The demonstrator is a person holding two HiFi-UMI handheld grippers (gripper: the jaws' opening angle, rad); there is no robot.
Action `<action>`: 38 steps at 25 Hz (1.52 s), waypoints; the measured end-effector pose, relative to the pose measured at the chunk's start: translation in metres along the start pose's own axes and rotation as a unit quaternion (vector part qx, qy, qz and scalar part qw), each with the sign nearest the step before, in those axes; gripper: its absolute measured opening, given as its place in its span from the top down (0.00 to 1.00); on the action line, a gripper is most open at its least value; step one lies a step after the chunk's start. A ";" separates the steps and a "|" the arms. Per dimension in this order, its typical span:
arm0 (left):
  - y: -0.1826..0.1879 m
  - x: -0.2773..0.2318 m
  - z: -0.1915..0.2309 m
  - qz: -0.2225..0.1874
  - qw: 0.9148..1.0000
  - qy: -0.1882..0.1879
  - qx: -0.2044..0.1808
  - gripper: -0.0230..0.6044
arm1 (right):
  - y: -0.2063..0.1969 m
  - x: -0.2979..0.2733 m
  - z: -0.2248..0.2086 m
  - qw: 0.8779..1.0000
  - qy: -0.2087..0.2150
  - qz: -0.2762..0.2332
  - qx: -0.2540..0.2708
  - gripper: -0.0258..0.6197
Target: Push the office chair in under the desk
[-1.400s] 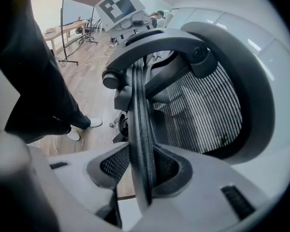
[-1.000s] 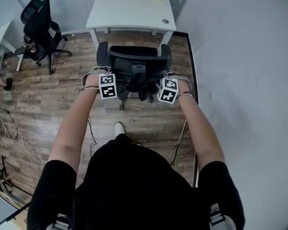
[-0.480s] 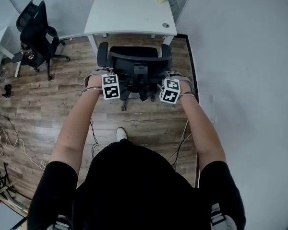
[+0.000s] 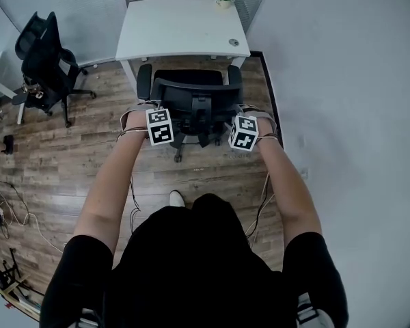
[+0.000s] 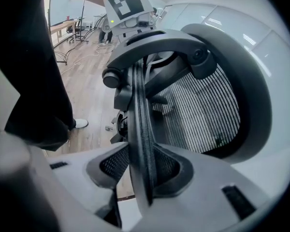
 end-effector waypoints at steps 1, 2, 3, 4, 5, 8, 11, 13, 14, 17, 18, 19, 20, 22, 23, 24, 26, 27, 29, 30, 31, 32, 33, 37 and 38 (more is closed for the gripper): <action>-0.002 -0.004 0.004 0.001 1.000 -0.001 0.000 0.75 | 0.000 -0.005 -0.003 1.000 -0.003 -0.002 -0.001 0.75; -0.002 -0.007 0.005 0.002 1.000 0.000 -0.001 0.75 | -0.001 -0.009 -0.004 1.000 -0.005 -0.002 -0.004 0.75; -0.001 -0.011 0.005 0.002 1.000 0.000 -0.001 0.76 | -0.003 -0.012 -0.004 1.000 -0.006 -0.003 -0.005 0.75; -0.002 -0.013 0.008 0.002 1.000 -0.001 -0.001 0.76 | -0.004 -0.014 -0.006 1.000 -0.006 -0.002 -0.006 0.75; -0.005 -0.014 0.017 0.002 1.000 -0.004 0.001 0.76 | -0.001 -0.017 -0.017 1.000 -0.004 -0.002 -0.004 0.74; -0.020 -0.011 0.063 0.004 1.000 -0.016 0.010 0.76 | 0.015 -0.021 -0.064 1.000 0.002 -0.004 0.003 0.74; -0.025 -0.013 0.074 0.007 1.000 -0.026 0.012 0.76 | 0.019 -0.023 -0.073 1.000 0.007 -0.009 0.009 0.74; -0.030 -0.013 0.075 0.008 0.999 -0.035 0.017 0.75 | 0.024 -0.024 -0.072 1.000 0.012 -0.013 0.011 0.74; -0.034 -0.013 0.078 0.008 0.999 -0.038 0.018 0.75 | 0.028 -0.024 -0.074 1.000 0.015 -0.015 0.010 0.74; -0.040 -0.012 0.088 0.008 0.999 -0.038 0.017 0.75 | 0.033 -0.025 -0.082 1.000 0.014 -0.018 0.011 0.74; -0.041 -0.012 0.089 0.008 0.999 -0.037 0.015 0.75 | 0.034 -0.025 -0.082 1.000 0.012 -0.019 0.011 0.74; -0.041 -0.012 0.088 0.008 0.999 -0.036 0.013 0.75 | 0.033 -0.025 -0.081 1.000 0.010 -0.020 0.011 0.74; -0.041 -0.013 0.087 0.008 0.999 -0.035 0.011 0.75 | 0.033 -0.026 -0.079 1.000 0.008 -0.021 0.011 0.74; -0.042 -0.014 0.087 0.008 0.999 -0.035 0.006 0.75 | 0.033 -0.027 -0.078 1.000 0.005 -0.022 0.011 0.74; -0.043 -0.015 0.088 0.008 0.999 -0.036 0.004 0.75 | 0.033 -0.028 -0.078 1.000 0.005 -0.023 0.010 0.74; -0.043 -0.015 0.089 0.007 0.999 -0.036 0.003 0.75 | 0.034 -0.028 -0.077 1.000 0.004 -0.023 0.009 0.74; -0.043 -0.015 0.089 0.007 0.999 -0.034 -0.001 0.75 | 0.034 -0.028 -0.076 1.000 0.004 -0.024 0.007 0.74; -0.043 -0.016 0.089 0.007 0.999 -0.033 -0.004 0.75 | 0.034 -0.028 -0.075 1.000 0.003 -0.023 0.006 0.74; -0.043 -0.016 0.089 0.007 0.999 -0.030 -0.009 0.75 | 0.035 -0.028 -0.073 1.000 -0.001 -0.021 0.003 0.74; -0.044 -0.016 0.089 0.006 0.999 -0.030 -0.011 0.75 | 0.035 -0.028 -0.073 1.000 -0.003 -0.020 0.002 0.74; -0.044 -0.016 0.089 0.005 0.999 -0.030 -0.013 0.75 | 0.036 -0.028 -0.072 1.000 -0.006 -0.019 0.001 0.74; -0.044 -0.016 0.090 0.004 0.999 -0.030 -0.015 0.74 | 0.036 -0.029 -0.072 1.000 -0.008 -0.019 0.001 0.74; -0.045 -0.016 0.090 0.004 0.999 -0.029 -0.018 0.74 | 0.036 -0.029 -0.071 1.000 -0.006 -0.018 -0.001 0.74; -0.047 -0.015 0.090 -0.005 1.000 -0.016 -0.024 0.73 | 0.039 -0.028 -0.071 1.000 0.005 -0.020 -0.009 0.74; -0.047 -0.014 0.089 -0.012 1.000 -0.010 -0.024 0.72 | 0.039 -0.027 -0.071 1.000 0.008 -0.023 -0.013 0.74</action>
Point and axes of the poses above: the fingertips, and each gripper's own axes: x backward along the fingers, z to its left, y out of its top, the point moved 9 cm from there along x, backward along the fingers, and after that the axes turned 1 degree about y, right-handed, at the moved point
